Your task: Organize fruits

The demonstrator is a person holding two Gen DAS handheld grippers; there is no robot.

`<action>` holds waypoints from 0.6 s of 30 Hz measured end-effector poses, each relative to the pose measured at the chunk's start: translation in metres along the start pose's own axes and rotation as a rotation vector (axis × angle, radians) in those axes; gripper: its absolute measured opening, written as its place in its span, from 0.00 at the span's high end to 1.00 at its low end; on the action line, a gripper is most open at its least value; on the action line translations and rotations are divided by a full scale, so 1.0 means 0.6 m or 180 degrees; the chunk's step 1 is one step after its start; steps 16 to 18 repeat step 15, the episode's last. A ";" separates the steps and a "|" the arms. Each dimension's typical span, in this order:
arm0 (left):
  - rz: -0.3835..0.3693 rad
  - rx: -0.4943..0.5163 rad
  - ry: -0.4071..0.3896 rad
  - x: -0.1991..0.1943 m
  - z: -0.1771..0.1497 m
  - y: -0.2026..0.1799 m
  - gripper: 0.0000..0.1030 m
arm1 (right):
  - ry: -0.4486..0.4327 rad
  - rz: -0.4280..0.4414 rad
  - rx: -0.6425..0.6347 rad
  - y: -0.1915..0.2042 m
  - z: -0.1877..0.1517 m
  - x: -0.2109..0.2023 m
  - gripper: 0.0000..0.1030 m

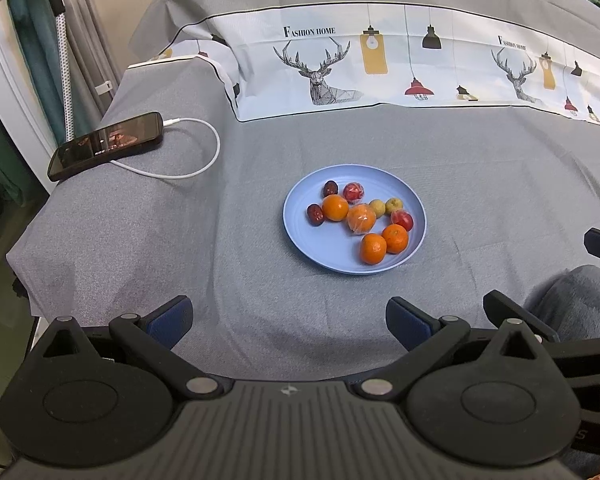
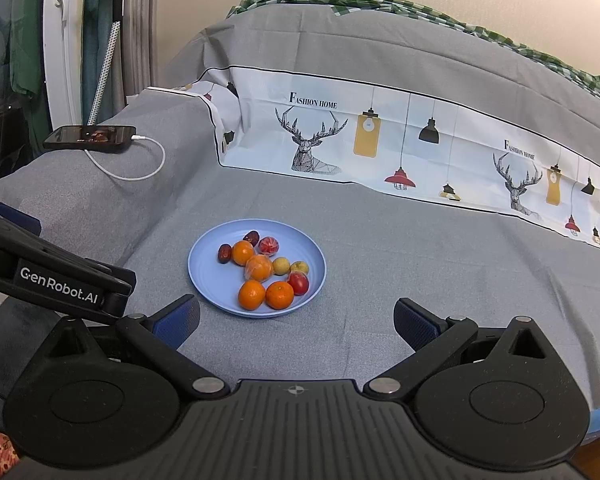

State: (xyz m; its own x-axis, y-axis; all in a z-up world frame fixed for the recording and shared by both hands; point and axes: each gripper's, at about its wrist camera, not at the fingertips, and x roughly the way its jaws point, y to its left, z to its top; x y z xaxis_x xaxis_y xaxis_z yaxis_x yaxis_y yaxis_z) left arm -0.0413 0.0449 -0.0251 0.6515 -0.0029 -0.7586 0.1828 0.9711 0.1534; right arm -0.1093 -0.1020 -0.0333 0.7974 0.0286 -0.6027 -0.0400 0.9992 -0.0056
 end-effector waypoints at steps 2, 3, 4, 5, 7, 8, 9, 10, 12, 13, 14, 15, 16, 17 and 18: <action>0.0003 -0.0001 0.0003 0.000 0.000 0.000 0.00 | 0.0000 -0.0001 -0.0001 0.000 0.000 0.000 0.01; 0.0008 0.0000 0.0004 0.001 -0.001 0.000 0.00 | 0.0002 0.0000 -0.0001 0.000 0.000 0.000 0.01; 0.0014 -0.0001 0.0006 0.001 -0.001 0.000 0.00 | 0.0001 0.0000 -0.0002 0.000 0.000 0.000 0.01; 0.0020 -0.0002 0.0010 0.002 -0.001 0.001 0.00 | 0.0000 0.0001 -0.0003 0.000 0.000 0.000 0.01; 0.0022 -0.0008 0.0019 0.002 -0.002 0.001 0.00 | 0.0000 -0.0001 -0.0003 0.001 0.001 0.000 0.01; 0.0026 -0.0012 0.0025 0.003 -0.002 0.002 0.00 | 0.0000 0.0000 -0.0003 0.001 0.000 0.000 0.01; 0.0028 -0.0013 0.0028 0.003 -0.002 0.001 0.00 | 0.0001 0.0000 0.0002 0.001 0.001 0.000 0.01; 0.0033 -0.0015 0.0030 0.003 -0.003 0.001 0.00 | 0.0002 0.0002 0.0002 0.001 0.000 0.000 0.01; 0.0038 -0.0026 0.0025 0.002 -0.002 0.001 0.00 | 0.0002 0.0002 0.0004 0.001 0.000 0.001 0.01; 0.0033 -0.0029 0.0016 0.001 -0.003 0.002 0.00 | 0.0001 0.0002 0.0002 0.001 0.000 0.001 0.01; 0.0029 -0.0030 0.0007 0.000 -0.003 0.001 0.00 | 0.0001 0.0003 0.0002 0.001 0.000 0.001 0.01; 0.0029 -0.0032 0.0008 0.000 -0.003 0.001 0.00 | 0.0002 0.0004 0.0005 0.001 0.000 0.001 0.01; 0.0029 -0.0032 0.0008 0.000 -0.003 0.001 0.00 | 0.0002 0.0004 0.0005 0.001 0.000 0.001 0.01; 0.0029 -0.0032 0.0008 0.000 -0.003 0.001 0.00 | 0.0002 0.0004 0.0005 0.001 0.000 0.001 0.01; 0.0029 -0.0032 0.0008 0.000 -0.003 0.001 0.00 | 0.0002 0.0004 0.0005 0.001 0.000 0.001 0.01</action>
